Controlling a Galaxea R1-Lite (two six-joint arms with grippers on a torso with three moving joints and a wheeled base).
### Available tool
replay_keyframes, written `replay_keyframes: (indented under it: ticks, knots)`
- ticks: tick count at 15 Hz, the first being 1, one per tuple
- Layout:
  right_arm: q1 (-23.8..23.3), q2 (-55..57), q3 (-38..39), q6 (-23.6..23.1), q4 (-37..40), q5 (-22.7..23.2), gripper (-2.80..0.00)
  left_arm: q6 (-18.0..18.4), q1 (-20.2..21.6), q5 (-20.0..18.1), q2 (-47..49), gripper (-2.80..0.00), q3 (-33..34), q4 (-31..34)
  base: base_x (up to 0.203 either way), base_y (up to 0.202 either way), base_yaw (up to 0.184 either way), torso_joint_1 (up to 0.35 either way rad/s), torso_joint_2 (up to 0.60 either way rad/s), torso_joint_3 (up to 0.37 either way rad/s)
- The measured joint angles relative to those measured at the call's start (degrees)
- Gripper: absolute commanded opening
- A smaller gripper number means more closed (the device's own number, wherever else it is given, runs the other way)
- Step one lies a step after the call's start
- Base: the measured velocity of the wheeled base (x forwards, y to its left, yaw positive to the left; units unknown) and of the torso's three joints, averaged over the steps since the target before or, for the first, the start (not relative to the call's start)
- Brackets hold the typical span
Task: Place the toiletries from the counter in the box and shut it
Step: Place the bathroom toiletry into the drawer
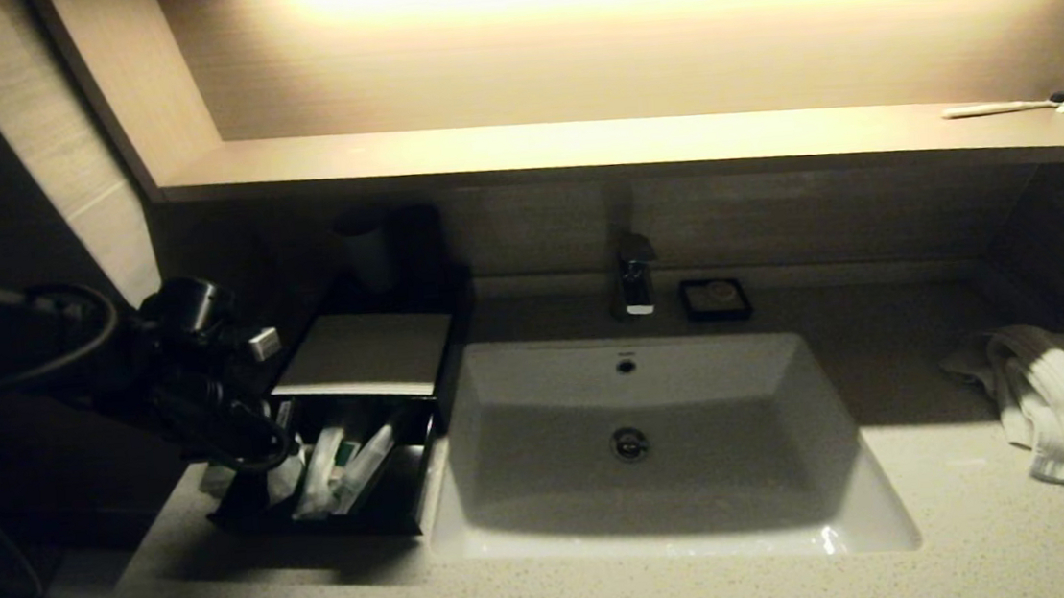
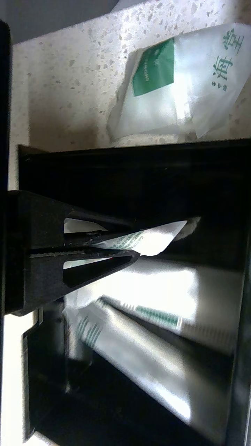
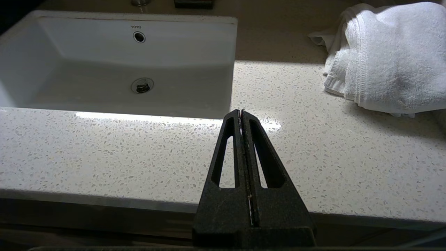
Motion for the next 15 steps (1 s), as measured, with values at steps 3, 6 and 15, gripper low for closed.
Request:
replay_keyframes:
  ticks: [3, 6, 15]
  knots:
    - [0.0, 0.0, 0.0, 0.01, -0.02, 0.0, -2.8, 0.18, 0.07, 0.34, 1.61, -2.8, -0.09, -2.3, 0.0, 0.0, 0.0, 0.0, 0.0, 0.0]
    - [0.0, 0.0, 0.0, 0.01, -0.01, -0.02, -2.8, 0.2, 0.12, 1.71, 3.15, -2.8, -1.18, -2.87, 0.0, 0.0, 0.0, 0.0, 0.0, 0.0]
    - [0.0, 0.0, 0.0, 0.0, -0.01, 0.0, -2.8, 0.2, 0.2, 2.04, 5.38, 0.0, -4.34, -2.97, 0.0, 0.0, 0.0, 0.0, 0.0, 0.0]
